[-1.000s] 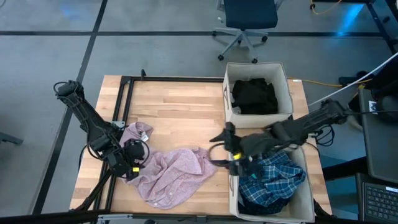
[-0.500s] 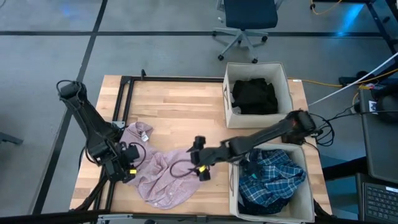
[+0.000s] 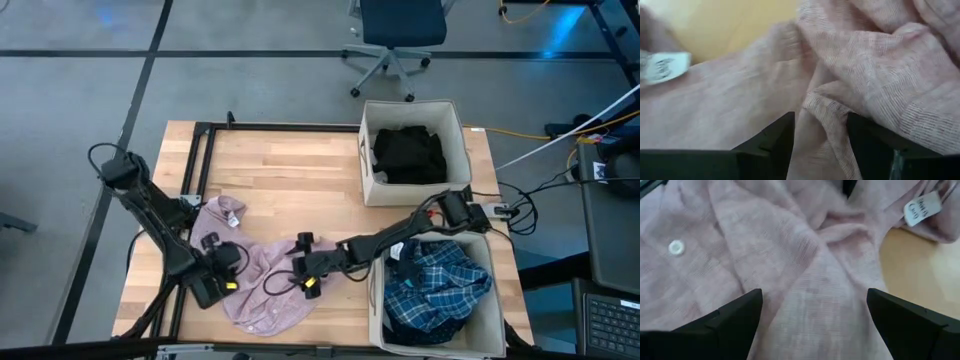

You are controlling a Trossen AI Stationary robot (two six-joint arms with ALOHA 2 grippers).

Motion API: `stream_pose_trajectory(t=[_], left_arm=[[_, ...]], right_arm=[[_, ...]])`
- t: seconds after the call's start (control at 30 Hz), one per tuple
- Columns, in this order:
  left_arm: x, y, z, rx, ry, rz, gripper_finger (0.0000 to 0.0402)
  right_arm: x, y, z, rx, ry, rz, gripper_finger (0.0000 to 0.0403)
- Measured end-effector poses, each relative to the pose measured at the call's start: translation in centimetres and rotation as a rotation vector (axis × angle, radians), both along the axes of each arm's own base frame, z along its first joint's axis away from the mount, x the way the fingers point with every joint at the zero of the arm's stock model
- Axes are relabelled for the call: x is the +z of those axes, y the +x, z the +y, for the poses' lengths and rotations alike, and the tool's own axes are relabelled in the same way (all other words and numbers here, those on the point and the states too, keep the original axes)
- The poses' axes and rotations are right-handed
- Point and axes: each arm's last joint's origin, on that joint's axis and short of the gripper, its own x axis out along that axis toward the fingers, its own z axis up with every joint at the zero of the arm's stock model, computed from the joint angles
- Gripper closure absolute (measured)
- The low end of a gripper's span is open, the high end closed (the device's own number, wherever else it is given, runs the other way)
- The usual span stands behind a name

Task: Sort clothes
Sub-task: Put the pink polo shirt into the bottom laundry organizer

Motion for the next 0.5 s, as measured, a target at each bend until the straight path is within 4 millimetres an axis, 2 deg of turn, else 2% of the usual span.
stream_pose_trajectory(t=[0.3,0.4,0.5], left_arm=[[-3.9,4.8,-0.8,-0.044,0.065,-0.100,0.0229],[-4.6,7.0,-0.5,-0.062,0.092,-0.174,0.0229],[-4.4,8.9,0.4,-0.117,0.098,-0.202,0.0229]], right_arm=[[-0.5,-0.1,-0.4,-0.104,-0.108,0.008,0.0042],[-0.5,-0.3,-0.5,-0.108,-0.130,0.038,0.0042],[0.2,-0.8,-0.7,-0.116,-0.143,0.077,0.0042]])
